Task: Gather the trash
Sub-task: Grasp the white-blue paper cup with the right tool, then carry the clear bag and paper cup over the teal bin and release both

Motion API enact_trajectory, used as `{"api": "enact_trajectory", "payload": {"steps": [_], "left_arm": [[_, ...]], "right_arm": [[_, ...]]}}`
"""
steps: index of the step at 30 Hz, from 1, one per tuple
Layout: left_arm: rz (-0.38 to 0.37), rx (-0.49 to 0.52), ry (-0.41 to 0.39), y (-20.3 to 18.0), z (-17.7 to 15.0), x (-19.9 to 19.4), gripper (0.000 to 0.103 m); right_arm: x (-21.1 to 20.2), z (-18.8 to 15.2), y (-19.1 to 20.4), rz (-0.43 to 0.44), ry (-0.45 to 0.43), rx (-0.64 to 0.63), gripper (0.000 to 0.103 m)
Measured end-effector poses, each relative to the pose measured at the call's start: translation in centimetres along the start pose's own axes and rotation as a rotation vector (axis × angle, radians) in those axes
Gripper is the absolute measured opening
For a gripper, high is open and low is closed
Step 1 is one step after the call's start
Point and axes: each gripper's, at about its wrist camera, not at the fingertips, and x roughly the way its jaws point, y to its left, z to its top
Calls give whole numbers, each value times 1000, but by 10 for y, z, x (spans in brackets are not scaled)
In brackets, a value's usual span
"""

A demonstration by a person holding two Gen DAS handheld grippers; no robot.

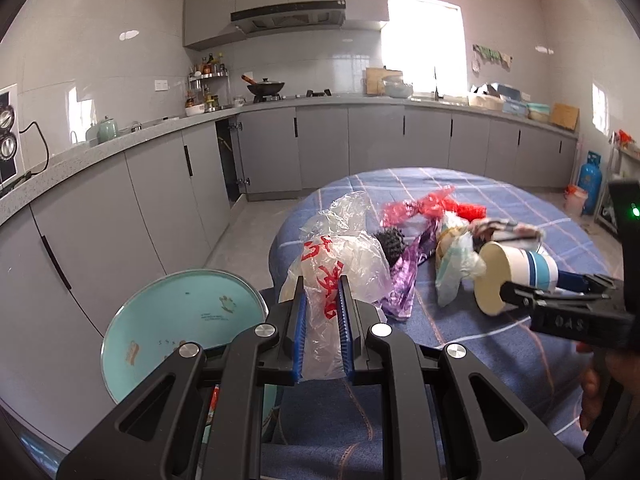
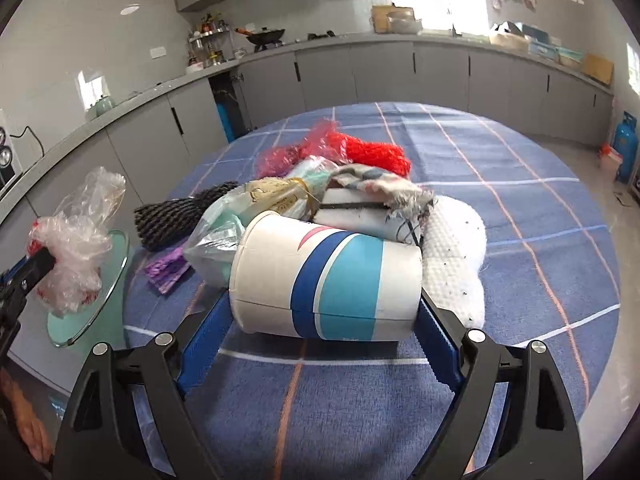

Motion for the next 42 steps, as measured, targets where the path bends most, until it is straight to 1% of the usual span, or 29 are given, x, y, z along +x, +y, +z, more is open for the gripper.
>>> {"api": "enact_trajectory", "payload": {"steps": [2, 6, 9, 12, 17, 18, 22, 25, 29, 34, 42], "left_arm": [[-9, -18, -19, 5, 4, -11, 15], [0, -22, -43, 11, 5, -27, 15], [18, -24, -51, 16, 6, -32, 15], [35, -41, -56, 23, 9, -34, 15], [89, -51, -69, 38, 15, -34, 15], [117, -49, -74, 42, 15, -33, 15], [192, -56, -76, 58, 17, -27, 15], [234, -76, -68, 74, 16, -22, 15], [266, -95, -61, 89, 17, -19, 15], [287, -99, -59, 98, 15, -20, 15], [340, -113, -42, 121, 9, -24, 15]], "right_arm": [[-10, 1, 4, 6, -34, -21, 85], [-31, 9, 20, 25, -143, -90, 85], [-33, 19, 32, 71, -186, -119, 85], [-27, 27, 43, 107, -191, -130, 85], [-19, 41, 62, 153, -200, -157, 85], [-17, 43, 66, 163, -202, -163, 85], [-10, 49, 85, 193, -206, -184, 85], [-7, 52, 99, 218, -208, -203, 85], [0, 55, 117, 242, -208, -233, 85], [11, 58, 137, 268, -205, -266, 85], [27, 56, 169, 310, -186, -313, 85]]}}
